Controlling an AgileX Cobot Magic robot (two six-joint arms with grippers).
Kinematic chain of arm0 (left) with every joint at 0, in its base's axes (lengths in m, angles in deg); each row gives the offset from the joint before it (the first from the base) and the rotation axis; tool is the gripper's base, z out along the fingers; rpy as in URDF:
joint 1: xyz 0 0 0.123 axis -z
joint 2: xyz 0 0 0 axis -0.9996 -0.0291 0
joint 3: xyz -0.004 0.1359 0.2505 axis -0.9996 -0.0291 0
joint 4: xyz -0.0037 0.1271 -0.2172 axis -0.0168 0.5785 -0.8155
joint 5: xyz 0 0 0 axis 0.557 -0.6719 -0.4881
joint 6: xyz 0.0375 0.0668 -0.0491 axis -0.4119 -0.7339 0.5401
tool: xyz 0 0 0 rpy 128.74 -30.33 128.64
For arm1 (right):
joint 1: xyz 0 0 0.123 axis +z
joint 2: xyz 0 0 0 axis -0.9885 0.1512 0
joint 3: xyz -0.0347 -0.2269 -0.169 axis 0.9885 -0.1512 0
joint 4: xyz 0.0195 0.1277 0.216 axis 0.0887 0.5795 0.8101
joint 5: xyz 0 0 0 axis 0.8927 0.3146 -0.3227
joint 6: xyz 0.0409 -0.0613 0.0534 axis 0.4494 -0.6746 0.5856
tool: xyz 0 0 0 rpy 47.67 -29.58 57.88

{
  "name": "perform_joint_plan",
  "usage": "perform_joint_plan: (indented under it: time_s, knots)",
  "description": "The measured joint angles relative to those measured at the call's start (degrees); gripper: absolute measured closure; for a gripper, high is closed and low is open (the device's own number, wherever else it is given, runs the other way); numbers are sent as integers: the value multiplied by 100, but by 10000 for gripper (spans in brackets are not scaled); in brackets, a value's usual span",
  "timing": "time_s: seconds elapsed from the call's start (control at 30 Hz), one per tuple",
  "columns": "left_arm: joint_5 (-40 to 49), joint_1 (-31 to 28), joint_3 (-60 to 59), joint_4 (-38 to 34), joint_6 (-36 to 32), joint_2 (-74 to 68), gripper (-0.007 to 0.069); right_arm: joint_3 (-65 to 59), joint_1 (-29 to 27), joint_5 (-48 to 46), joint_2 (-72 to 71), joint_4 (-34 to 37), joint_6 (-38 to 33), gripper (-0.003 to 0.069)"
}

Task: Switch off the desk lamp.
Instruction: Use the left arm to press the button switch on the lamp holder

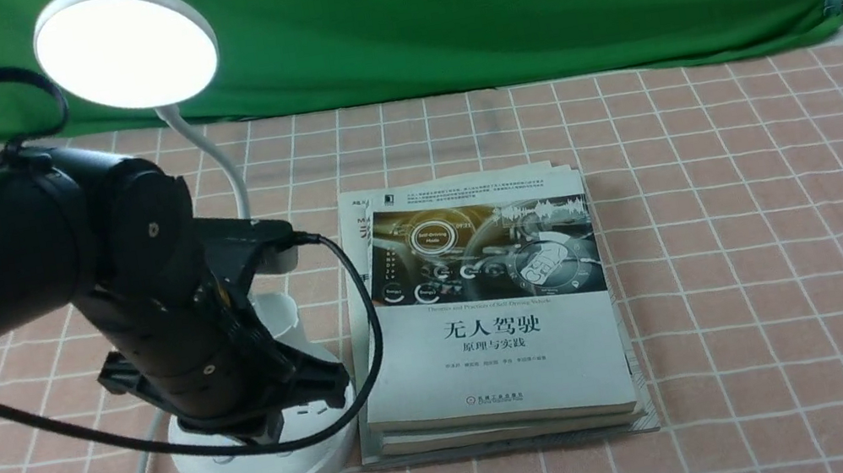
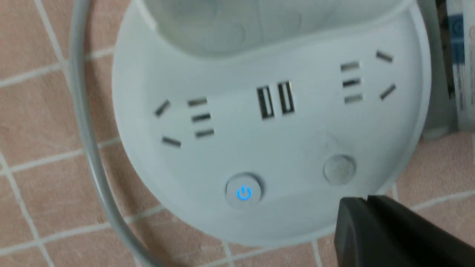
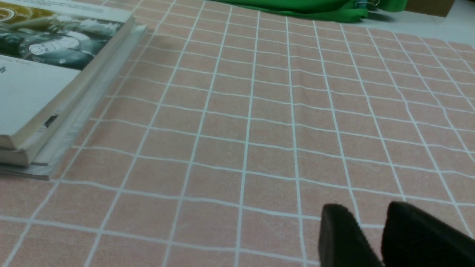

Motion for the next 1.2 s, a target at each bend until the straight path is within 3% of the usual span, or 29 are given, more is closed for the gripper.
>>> perform_joint_plan:
  time_s: [0.4,1.2]
  knots:
    - [-472,-28,112,25,-23,-610,622,0,0,0,0,0,0,419]
    - [-104,-34,119,-9,-13,-80,622,0,0,0,0,0,0,419]
